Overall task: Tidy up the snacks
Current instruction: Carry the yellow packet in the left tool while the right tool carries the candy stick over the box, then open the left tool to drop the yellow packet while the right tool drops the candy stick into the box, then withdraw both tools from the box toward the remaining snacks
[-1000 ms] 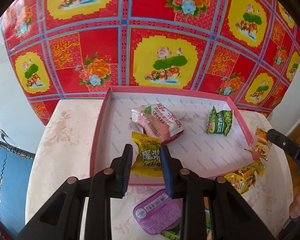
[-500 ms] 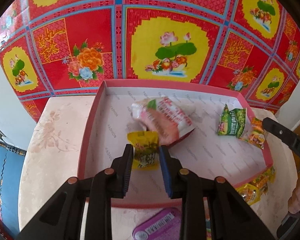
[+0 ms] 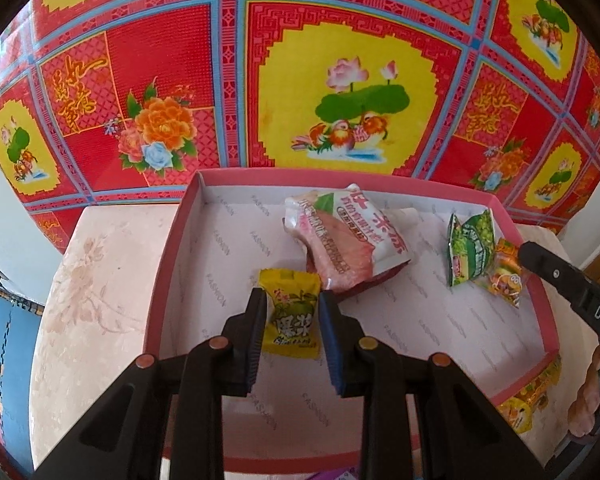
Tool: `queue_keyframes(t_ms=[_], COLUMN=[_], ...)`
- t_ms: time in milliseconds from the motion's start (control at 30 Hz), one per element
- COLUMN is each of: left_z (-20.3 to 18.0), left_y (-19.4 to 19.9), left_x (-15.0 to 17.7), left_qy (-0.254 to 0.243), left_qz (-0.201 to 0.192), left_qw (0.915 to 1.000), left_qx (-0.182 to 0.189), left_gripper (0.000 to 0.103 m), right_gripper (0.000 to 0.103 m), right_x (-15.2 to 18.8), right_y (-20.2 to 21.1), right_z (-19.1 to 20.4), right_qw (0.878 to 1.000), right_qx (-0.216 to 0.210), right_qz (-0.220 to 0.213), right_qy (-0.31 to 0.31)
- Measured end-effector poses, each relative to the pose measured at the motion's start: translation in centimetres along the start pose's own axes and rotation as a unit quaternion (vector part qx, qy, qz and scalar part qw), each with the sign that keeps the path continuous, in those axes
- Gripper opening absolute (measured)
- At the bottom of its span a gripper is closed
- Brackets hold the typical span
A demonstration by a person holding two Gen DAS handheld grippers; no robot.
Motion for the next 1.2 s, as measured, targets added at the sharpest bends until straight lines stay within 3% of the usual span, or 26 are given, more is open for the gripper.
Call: queue_keyframes(t_ms=[167,333,400,467,733,1200], left_z=[0.0,-0.3,-0.8,-1.1,-1.1,-0.2], left_y=[-0.2,0.4,0.7,1.2,3.3,6.6], left_x=[0.2,0.4,0.6,0.7,0.6,1.0], left_qy=[0.002,-0.003,-0.008,-0.012,-0.003,0.011], left_qz=[0.004,0.007,0.007,0.007,0.000,-0.009], left_qw=[1.0000,1.0000,0.9998,0.9997,0.9997,0.9997], left_qx=[0.002,0.006,0.014,0.018,0.023,0.021], left_gripper=[0.029,0.050,0.054,0.055,0.055,0.055], right_gripper=[0.010,0.012,0.019,0.026,0.033,0.036], right_x=[0.1,0.2,0.3,0.4,0.6,1.1], right_y=[-0.4,-0.5,-0.5,-0.4,1.3,5.3], right_z=[-0.2,-0.1,0.0,0.0,-0.4,-0.2], right_qw=[1.000,1.000,1.000,1.000,0.999,0.999], right_qx=[-0.004,-0.015,-0.018,-0.017,-0.021,-0.024], right_qz=[0.009,0.018,0.021,0.020,0.013,0.002], right_qy=[-0.006,-0.012,-0.014,-0.015,-0.023,-0.022])
Point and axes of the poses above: each gripper's, at about its wrist camera, not at the fingertips, and y roughly against the way its jaws point, z to its left, x to its underside, the point moved 3 cm from there along -y, roughly the way its jaws point, and after that the axes turned 9 degrees about -z, right-handed, at the moved point
